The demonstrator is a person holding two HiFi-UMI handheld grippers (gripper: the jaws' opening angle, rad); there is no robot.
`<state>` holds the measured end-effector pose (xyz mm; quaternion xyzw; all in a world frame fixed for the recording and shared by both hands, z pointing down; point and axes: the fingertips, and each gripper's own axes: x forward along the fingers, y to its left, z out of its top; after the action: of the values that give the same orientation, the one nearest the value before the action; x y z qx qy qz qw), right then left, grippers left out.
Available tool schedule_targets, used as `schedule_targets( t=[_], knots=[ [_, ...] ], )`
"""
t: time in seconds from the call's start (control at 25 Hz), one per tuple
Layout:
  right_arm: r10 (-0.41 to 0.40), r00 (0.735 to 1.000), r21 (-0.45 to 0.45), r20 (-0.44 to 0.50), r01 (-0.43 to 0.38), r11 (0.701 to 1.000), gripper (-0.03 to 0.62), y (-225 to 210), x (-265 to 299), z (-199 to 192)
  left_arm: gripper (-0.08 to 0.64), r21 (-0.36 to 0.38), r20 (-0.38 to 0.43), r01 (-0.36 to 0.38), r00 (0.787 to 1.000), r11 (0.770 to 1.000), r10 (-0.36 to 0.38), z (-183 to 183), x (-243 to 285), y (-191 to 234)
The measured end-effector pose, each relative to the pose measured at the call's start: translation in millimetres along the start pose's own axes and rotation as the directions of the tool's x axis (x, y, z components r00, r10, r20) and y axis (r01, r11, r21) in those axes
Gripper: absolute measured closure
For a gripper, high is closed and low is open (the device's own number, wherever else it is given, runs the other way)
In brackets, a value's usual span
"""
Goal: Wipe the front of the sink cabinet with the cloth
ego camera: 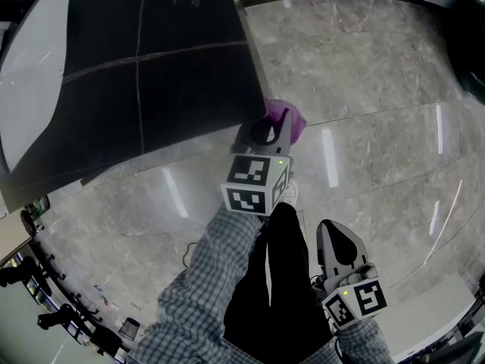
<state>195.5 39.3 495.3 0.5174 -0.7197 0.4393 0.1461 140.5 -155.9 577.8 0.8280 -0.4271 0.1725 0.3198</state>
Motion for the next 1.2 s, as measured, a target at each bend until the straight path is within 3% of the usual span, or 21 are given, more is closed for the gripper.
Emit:
schedule_targets(
  t=[0.16,0.36,0.44,0.6,0.84,1.2],
  knots=[
    [0.0,1.0,-0.005,0.006,0.0,1.0,0.574,1.6,-2.4,1.8,0.506,-0.001,-0.004,0.116,0.993,0.993,-0.116,-1.5,-7.6,-23.8],
    [0.001,1.0,-0.024,0.026,0.0,1.0,0.574,12.3,-8.2,20.7,0.506,-0.03,-0.013,0.153,0.988,0.988,-0.154,-2.6,-48.4,-36.4],
    [0.009,0.999,-0.033,0.039,-0.007,0.999,0.574,20.1,-9.9,29.5,0.506,-0.04,-0.014,0.137,0.99,0.99,-0.137,-4.6,-71.0,-36.1],
    [0.043,0.997,-0.071,0.062,-0.039,0.997,0.574,50.7,-14.6,45.4,0.506,0.014,-0.01,0.088,0.996,0.996,-0.088,-1.6,-124.4,-27.0],
    [0.083,0.992,-0.128,0.091,-0.071,0.989,0.574,109.0,-23.0,63.9,0.506,0.029,0.026,0.029,0.999,0.999,-0.03,24.0,-217.6,3.3],
    [0.099,0.981,-0.231,0.168,-0.059,0.971,0.574,187.4,-62.0,112.9,0.506,-0.024,0.03,-0.075,0.997,0.997,0.075,30.0,-367.8,27.6]
  ],
)
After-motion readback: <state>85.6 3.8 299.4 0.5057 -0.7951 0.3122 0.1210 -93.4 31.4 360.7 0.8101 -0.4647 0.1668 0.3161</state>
